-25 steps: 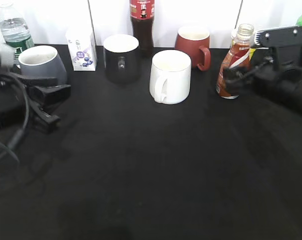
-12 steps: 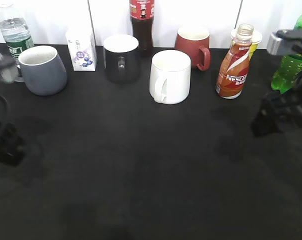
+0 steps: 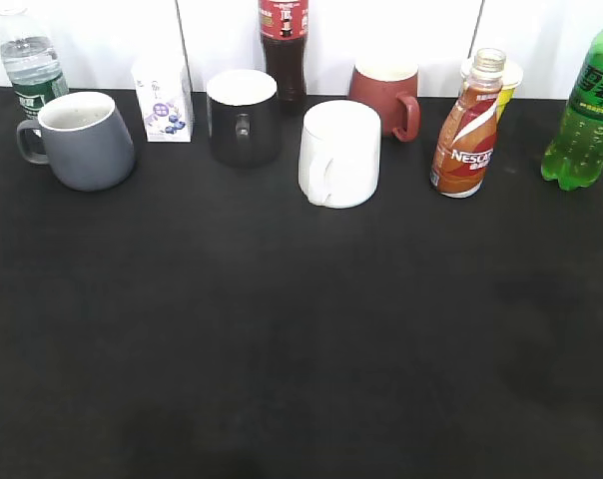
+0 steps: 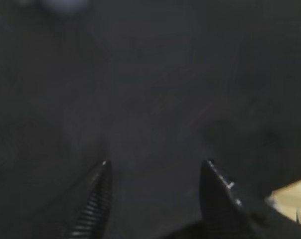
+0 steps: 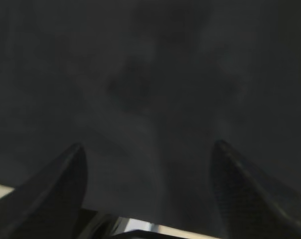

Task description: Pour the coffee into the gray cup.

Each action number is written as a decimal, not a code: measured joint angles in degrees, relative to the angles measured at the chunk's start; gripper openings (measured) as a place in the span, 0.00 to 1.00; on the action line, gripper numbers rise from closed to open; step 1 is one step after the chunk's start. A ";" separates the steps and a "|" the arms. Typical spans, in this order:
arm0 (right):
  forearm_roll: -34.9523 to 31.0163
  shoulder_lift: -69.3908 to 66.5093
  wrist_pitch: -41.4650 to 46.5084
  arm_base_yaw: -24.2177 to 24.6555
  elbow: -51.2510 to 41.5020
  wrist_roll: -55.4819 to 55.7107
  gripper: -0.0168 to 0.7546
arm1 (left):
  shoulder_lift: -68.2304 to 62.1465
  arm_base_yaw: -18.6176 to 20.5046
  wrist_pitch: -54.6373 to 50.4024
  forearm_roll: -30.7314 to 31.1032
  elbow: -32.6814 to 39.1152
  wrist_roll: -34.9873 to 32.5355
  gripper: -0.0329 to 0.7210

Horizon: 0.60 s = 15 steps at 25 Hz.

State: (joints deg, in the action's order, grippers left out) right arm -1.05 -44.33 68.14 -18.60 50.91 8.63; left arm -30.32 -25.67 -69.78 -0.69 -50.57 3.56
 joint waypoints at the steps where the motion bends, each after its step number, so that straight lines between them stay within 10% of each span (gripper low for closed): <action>1: 1.05 5.24 0.78 0.00 0.00 0.51 0.79 | 4.12 0.00 0.00 0.04 0.20 0.00 0.61; 8: 6.56 34.89 1.35 0.00 -7.20 0.80 0.79 | 15.52 0.00 -0.30 0.11 7.19 0.00 0.61; 15: 3.73 36.37 -5.15 0.00 -21.07 -4.32 0.79 | 15.86 0.00 6.31 2.39 18.00 -0.10 0.61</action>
State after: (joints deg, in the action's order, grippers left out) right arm 2.68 -7.96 62.99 -18.60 29.84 4.31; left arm -14.46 -25.67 -63.47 1.69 -32.57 3.45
